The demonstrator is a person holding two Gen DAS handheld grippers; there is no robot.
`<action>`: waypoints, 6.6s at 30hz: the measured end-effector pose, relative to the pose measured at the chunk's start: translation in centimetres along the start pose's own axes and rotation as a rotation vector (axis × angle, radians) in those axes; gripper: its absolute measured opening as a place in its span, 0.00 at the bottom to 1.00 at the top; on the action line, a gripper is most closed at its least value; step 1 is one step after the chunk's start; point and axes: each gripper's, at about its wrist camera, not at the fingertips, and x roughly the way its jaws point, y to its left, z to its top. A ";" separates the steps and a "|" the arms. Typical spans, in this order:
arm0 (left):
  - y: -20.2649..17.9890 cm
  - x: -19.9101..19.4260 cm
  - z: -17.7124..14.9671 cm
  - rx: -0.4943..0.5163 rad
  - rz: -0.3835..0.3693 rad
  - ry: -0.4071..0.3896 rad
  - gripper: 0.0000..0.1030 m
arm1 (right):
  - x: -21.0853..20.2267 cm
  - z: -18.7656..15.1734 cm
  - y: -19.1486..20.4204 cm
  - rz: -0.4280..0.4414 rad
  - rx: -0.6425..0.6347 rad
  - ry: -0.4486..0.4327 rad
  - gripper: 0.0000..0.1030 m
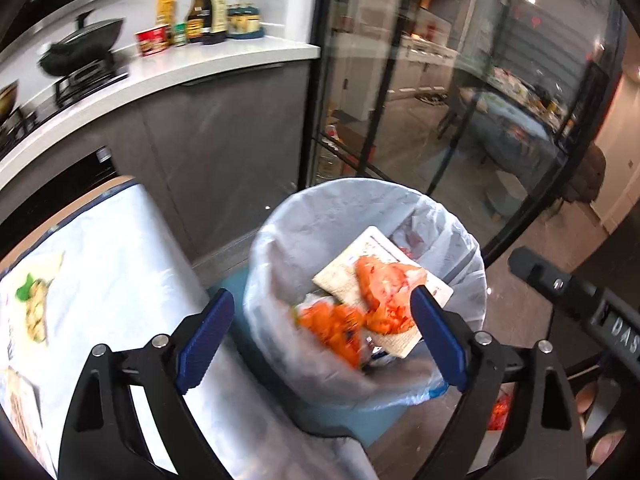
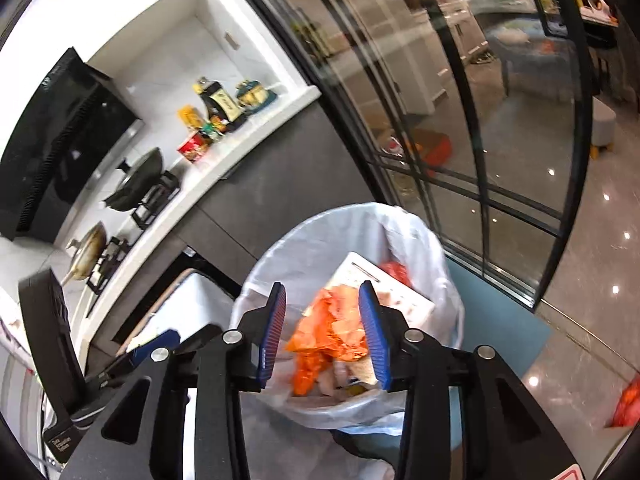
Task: Collect trash
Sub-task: 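Carry the orange bag over the bin and open the left tool, then move both tools back over the table toward the remaining packets, then grasp the brown nut bag with the right tool and lift it, then carry the nut bag over the bin with the right tool while the left tool grasps the white-and-yellow fruit packet, then open the right tool to drop the nut bag while the left tool lifts the fruit packet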
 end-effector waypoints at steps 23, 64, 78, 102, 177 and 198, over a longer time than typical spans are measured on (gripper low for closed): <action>25.3 -16.1 -14.1 -0.517 0.425 -0.009 0.85 | 7.4 -14.7 23.2 0.437 -0.379 0.441 0.38; 37.0 -20.4 -19.9 -0.724 0.519 -0.036 0.85 | 13.3 -20.1 31.1 0.614 -0.379 0.565 0.02; 32.3 -12.3 -14.6 -0.766 0.160 -0.020 0.91 | 3.0 -7.9 20.0 0.437 -0.265 0.237 0.02; 33.6 -6.0 -12.6 -0.905 0.122 -0.219 0.56 | 5.1 -7.4 16.3 0.449 -0.191 0.236 0.02; 47.5 1.0 -1.2 -0.224 0.225 0.032 0.57 | 7.3 2.7 2.9 0.095 -0.024 -0.047 0.02; 35.1 -2.8 -3.4 -0.075 0.110 -0.001 0.00 | 5.6 2.8 2.3 0.109 -0.007 -0.058 0.02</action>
